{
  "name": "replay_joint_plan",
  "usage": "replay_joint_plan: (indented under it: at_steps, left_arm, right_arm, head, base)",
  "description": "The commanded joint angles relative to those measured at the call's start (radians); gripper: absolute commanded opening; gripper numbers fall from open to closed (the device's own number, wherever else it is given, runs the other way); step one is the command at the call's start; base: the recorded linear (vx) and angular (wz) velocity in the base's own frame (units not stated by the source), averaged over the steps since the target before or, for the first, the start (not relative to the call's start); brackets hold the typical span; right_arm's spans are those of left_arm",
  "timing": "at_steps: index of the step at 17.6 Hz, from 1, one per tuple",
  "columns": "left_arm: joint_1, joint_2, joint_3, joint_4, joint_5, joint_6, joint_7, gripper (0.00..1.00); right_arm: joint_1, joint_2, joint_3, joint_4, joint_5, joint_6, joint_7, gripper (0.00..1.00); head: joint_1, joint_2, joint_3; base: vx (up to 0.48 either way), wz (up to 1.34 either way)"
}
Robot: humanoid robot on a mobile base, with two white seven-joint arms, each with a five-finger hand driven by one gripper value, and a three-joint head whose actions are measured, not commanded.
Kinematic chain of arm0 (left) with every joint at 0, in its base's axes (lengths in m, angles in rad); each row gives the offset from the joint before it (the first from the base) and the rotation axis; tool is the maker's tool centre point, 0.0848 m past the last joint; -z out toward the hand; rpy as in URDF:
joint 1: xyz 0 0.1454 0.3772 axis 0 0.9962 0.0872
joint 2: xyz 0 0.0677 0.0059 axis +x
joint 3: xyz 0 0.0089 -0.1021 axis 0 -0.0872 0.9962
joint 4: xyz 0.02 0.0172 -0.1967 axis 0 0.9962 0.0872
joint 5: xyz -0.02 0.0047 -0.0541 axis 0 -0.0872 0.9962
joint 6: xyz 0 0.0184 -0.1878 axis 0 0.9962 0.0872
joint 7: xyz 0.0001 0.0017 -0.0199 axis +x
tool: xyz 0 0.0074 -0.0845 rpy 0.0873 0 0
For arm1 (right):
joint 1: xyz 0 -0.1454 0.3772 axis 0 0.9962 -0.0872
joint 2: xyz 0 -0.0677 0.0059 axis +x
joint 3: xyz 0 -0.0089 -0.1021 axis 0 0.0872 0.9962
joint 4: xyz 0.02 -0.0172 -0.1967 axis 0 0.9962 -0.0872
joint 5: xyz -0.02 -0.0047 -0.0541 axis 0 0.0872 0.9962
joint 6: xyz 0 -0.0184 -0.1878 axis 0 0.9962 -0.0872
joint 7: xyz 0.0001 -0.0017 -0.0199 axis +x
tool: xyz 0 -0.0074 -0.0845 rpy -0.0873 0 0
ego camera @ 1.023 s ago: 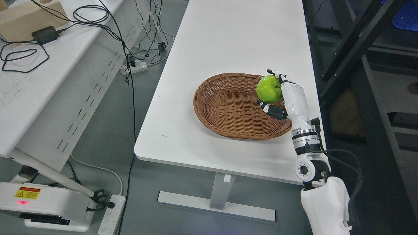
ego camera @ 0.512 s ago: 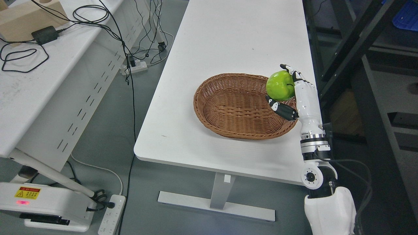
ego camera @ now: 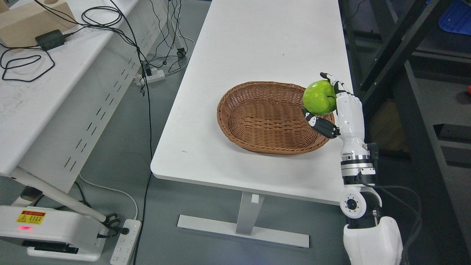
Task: Place green apple on left shelf middle layer
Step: 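Close the right hand on the green apple and lift it out, then hold the green apple in the right hand while turning to the shelf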
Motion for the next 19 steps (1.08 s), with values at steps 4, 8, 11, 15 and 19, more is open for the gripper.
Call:
replay_joint_plan:
  at_steps: [4,8,11,15,19]
  left_arm:
    - [0.000,0.017,-0.002,0.000,0.000,0.000,0.000,1.00]
    - [0.000,0.017,0.001,0.000,0.000,0.000,0.000,1.00]
    - [0.000,0.017,-0.002,0.000,0.000,0.000,0.000,1.00]
    - [0.000,0.017,0.001,0.000,0.000,0.000,0.000,1.00]
    - [0.000,0.017,0.001,0.000,0.000,0.000,0.000,1.00]
  right_arm:
    - [0.012,0.009,-0.008,-0.032,-0.001,-0.001,0.001,0.00]
    - [0.012,0.009,-0.007,-0.032,-0.001,-0.001,0.001,0.00]
    - [0.014,0.011,-0.007,-0.032,-0.001,-0.001,-0.001,0.00]
    - [0.016,0.021,-0.010,-0.035,-0.001,-0.001,-0.003,0.00]
    - [0.031,0.026,-0.011,-0.061,-0.001,-0.009,-0.036,0.00]
  head:
    - [0.0000,0.000,0.000]
    - [0.0000,0.000,0.000]
    - [0.0000,0.000,0.000]
    - [0.0000,0.000,0.000]
    - [0.0000,0.000,0.000]
  base:
    - [-0.055,-0.04]
    - [-0.091,-0.01]
    - [-0.110,0.00]
    - [-0.118,-0.06]
    - [-0.108,0.01]
